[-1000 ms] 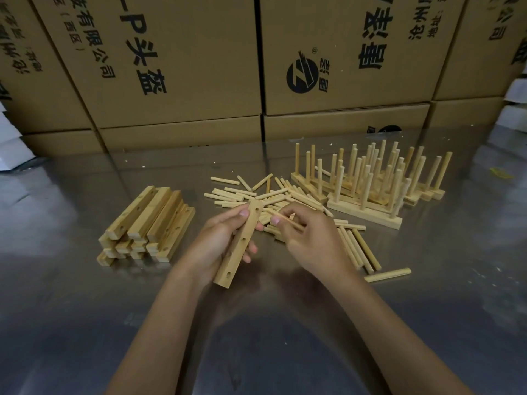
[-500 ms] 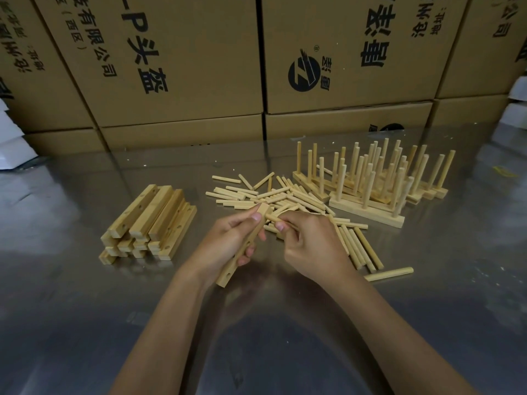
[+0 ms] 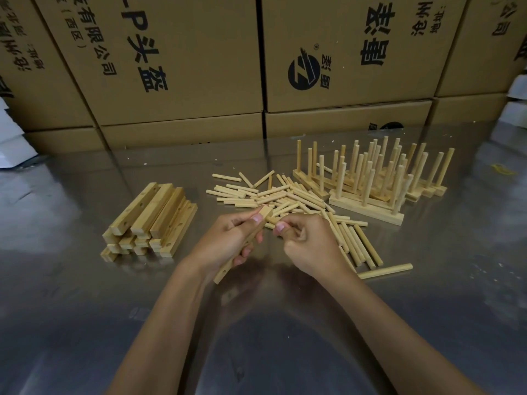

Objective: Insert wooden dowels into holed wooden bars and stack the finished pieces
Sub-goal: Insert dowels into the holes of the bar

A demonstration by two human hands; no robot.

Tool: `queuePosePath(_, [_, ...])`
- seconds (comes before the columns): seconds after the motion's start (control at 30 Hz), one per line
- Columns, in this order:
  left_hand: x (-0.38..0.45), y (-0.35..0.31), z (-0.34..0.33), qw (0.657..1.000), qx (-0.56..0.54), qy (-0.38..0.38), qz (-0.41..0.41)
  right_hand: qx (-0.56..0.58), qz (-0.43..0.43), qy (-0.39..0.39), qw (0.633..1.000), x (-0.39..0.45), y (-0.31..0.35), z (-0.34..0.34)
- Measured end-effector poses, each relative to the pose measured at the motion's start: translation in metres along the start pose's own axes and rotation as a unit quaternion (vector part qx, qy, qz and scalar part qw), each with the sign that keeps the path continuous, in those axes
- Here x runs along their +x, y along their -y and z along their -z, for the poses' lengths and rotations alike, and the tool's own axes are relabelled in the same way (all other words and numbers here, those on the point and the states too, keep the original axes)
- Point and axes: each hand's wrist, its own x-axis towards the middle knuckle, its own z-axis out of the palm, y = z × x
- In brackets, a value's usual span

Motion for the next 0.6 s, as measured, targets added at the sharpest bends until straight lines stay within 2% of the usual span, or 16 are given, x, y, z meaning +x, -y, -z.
queuePosePath(0.13, [-0.001,-0.001,-0.002,1.0,0.007,-0.008,-0.007,0.055,-0.01,0.005,0.998,0.0,0.003,0.003])
queuePosePath(0.33, [-0.002,-0.003,-0.012,1.0,0.002,-0.014,-0.024,0.031,-0.032,0.001,0.999,0.004,0.004,0.006])
queuePosePath(0.6, [0.003,-0.004,-0.008,0.997,-0.057,-0.037,0.032,0.001,-0.021,0.042,0.999,0.007,0.002,0.009])
